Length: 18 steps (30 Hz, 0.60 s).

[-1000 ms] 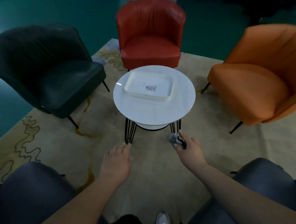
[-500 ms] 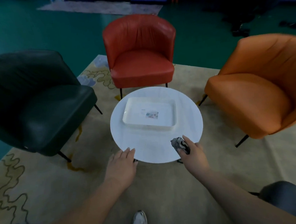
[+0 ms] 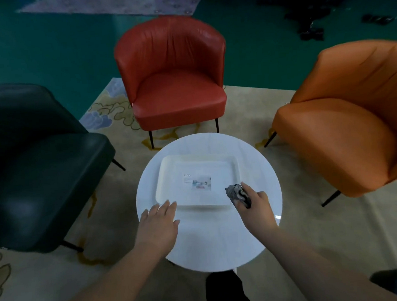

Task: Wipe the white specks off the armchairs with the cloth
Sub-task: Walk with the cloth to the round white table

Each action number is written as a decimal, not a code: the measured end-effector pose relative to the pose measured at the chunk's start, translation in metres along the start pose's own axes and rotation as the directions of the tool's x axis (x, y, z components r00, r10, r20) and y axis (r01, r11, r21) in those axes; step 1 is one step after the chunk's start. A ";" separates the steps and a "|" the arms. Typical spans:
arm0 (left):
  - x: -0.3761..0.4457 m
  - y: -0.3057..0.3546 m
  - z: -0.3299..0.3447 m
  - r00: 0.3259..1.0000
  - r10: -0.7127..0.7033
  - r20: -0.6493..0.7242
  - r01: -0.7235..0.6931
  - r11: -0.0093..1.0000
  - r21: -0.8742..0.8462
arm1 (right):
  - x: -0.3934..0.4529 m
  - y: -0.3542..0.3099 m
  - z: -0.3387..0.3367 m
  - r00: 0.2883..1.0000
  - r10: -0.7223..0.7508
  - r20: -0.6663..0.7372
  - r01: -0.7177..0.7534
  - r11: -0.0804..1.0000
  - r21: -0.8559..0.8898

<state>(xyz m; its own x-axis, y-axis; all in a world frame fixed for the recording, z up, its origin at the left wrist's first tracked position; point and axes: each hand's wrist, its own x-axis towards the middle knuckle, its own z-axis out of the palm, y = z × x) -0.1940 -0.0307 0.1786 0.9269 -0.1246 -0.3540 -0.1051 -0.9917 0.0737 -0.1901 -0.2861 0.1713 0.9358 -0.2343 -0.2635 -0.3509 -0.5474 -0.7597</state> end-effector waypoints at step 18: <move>0.145 0.018 0.016 0.986 -0.113 0.123 0.118 0.992 -0.034 | 0.154 0.010 0.020 0.944 0.164 0.285 -0.142 0.985 -0.097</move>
<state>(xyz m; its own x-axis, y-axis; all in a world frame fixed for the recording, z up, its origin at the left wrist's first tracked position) -0.0675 -0.0673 0.1136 0.8814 -0.0150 -0.4721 0.0171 -0.9978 0.0636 -0.0490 -0.3109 0.1115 0.8356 -0.0826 -0.5430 -0.4823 -0.5836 -0.6533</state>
